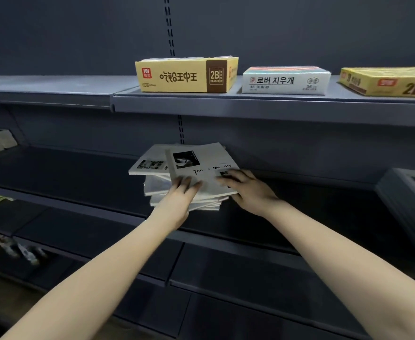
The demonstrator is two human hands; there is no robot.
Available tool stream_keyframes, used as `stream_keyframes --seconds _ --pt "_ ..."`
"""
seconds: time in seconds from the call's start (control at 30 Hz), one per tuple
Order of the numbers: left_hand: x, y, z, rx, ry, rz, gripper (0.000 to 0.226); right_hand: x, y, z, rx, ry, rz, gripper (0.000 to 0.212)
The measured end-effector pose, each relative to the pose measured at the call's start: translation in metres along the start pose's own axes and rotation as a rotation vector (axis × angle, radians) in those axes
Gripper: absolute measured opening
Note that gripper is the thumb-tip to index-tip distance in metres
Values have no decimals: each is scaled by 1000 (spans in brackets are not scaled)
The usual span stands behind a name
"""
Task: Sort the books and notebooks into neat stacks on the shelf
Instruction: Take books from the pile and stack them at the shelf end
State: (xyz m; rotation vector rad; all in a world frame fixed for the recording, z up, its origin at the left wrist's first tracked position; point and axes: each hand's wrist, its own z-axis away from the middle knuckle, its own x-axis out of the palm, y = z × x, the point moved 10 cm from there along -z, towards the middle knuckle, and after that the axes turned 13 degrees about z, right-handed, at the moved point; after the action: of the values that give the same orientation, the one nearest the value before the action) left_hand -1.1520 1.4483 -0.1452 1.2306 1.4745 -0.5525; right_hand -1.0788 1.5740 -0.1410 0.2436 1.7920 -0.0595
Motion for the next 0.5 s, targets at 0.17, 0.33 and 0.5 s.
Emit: stream_keyframes --seconds 0.17,0.33,0.5 --pt "14 15 -9 90 -10 25 76 6 18 15 38 -62 -44 83" --pt "24 59 -29 206 30 -78 85 -3 54 39 132 7 -22 89" --pt "46 109 -53 208 -26 10 89 -13 104 79 208 36 78 76"
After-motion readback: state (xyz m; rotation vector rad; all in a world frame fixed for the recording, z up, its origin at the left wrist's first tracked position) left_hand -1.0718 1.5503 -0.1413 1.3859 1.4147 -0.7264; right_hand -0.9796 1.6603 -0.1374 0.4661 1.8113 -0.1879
